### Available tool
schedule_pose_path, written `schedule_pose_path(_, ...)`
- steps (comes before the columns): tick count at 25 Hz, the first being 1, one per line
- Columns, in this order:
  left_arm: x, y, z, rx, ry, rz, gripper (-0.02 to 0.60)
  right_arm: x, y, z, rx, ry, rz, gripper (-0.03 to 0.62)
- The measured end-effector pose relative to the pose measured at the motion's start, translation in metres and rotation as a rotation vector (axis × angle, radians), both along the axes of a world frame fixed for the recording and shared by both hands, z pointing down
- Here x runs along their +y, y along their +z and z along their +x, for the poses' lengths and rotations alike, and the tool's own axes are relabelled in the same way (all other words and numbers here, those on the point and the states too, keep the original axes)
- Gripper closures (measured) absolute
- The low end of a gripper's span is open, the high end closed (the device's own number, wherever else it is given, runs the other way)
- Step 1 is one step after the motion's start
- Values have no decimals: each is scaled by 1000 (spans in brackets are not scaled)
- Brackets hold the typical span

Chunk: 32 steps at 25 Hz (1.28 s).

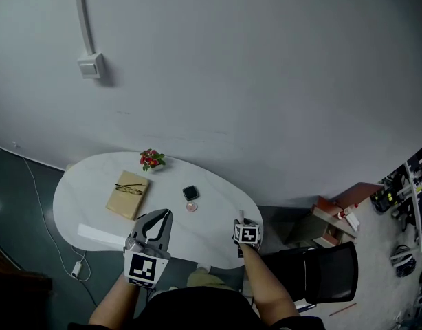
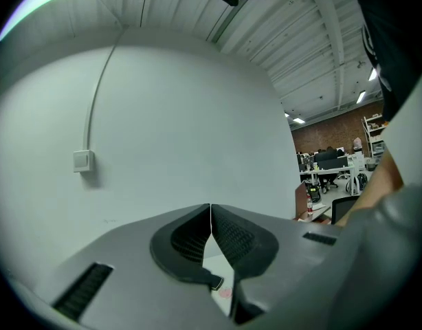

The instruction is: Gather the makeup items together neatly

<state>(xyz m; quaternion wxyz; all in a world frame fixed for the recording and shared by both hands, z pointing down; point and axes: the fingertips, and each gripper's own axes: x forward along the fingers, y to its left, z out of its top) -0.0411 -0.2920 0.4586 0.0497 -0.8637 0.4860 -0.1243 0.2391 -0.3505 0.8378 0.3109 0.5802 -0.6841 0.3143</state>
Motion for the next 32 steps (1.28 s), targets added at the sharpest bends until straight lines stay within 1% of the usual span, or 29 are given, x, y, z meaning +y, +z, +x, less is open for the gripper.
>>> schedule_pose_path(5, -1, -1, -14, 15, -40, 5, 557, -13, -1, -33, -35, -57, -7, 427)
schedule_pose_path(9, -6, 0, -24, 14, -71, 3, 557, -27, 8, -66, -68, -134, -14, 405)
schedule_pose_path(12, -11, 3, -34, 3, -97, -9, 557, -37, 6, -84, -53, -163, -23, 393)
schedule_pose_path(15, -14, 5, -39, 1, -112, -14, 557, -45, 7, -102, -60, -198, -26, 382)
schedule_pose_path(21, -23, -2, -48, -4, -130, 6, 557, -59, 9, -139, -87, -280, -55, 342)
schedule_pose_path(26, -29, -3, -58, -12, -157, -8, 557, -65, 12, -161, -89, -336, -76, 333)
schedule_pose_path(32, -33, 0, -67, -21, -182, -13, 557, -63, 26, -191, -76, -429, -120, 327)
